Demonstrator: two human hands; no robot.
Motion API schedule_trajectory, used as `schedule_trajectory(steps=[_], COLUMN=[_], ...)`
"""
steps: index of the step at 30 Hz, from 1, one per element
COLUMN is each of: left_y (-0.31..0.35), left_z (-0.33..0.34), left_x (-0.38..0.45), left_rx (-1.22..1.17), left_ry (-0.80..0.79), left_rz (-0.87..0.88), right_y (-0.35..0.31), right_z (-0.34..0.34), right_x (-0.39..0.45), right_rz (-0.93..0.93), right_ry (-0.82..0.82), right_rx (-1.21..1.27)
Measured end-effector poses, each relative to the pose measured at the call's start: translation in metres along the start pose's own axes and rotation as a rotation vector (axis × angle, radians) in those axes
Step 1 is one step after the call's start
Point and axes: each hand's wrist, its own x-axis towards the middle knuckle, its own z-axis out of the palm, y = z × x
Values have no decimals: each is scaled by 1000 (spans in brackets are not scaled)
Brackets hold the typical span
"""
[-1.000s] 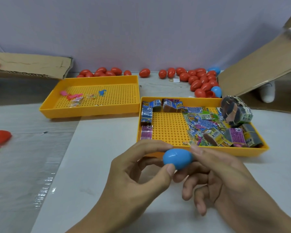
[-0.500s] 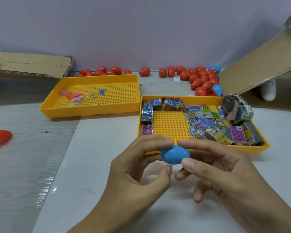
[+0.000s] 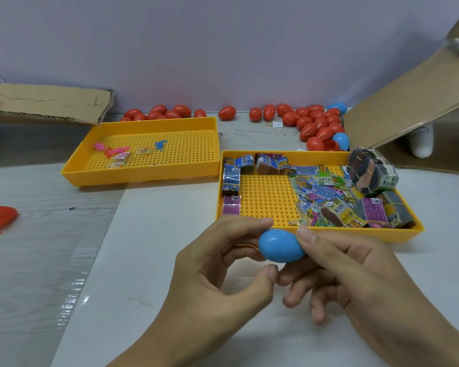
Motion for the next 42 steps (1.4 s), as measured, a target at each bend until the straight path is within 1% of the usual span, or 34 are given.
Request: schedule_trajectory(steps=[5, 7, 9, 10, 12, 14, 16, 17, 19, 21, 23, 26, 30, 32, 35, 37, 38, 40, 42], left_y=[3, 4, 5, 5, 7, 8, 6, 5, 3, 1, 0, 0, 0, 0, -1, 0, 0, 2, 3], left_z=[2, 3, 4, 4, 3, 3, 3, 3, 4, 3, 2, 2, 2, 2, 1, 1, 2, 3, 4], left_x=[-1, 0, 1, 1, 1, 1, 1, 1, 1, 0, -1, 0, 0, 0, -1, -2, -2, -2, 0], left_rx=[-46, -31, -16, -13, -12, -9, -5, -5, -16, -20, -12, 10, 17, 19, 11, -3, -8, -13, 17], left_ry=[15, 31, 42, 49, 75, 102, 120, 122, 133, 152, 160, 151, 146, 141, 122, 111, 108, 96, 40], left_rz=[-101, -110, -109, -110, -109, -109, -95, -78, -38, -1, 25, 38, 36, 28, 1, -28, -35, -39, -16], right_y=[-1, -1, 0, 0, 0, 0, -2, -2, 4, 13, 21, 21, 14, 7, -2, -6, -7, -3, 2], right_z=[3, 4, 4, 3, -1, -13, -29, -36, -43, -41, -38, -38, -37, -35, -33, -29, -25, -18, -13], right_x=[-2, -2, -2, -3, -3, 0, 6, 10, 16, 21, 23, 25, 25, 21, 17, 12, 10, 7, 7], right_rz=[18, 18, -21, -69, -254, -483, -619, -648, -629, -550, -479, -473, -485, -472, -513, -520, -489, -340, -210], right_ry=[0, 7, 23, 44, 147, 313, 457, 501, 520, 488, 442, 409, 381, 372, 405, 339, 275, 170, 111], right_rx=[-11, -35, -75, -133, -338, -557, -771, -905, -1146, -1297, -1372, -1298, -1082, -909, -591, -358, -235, -53, 28])
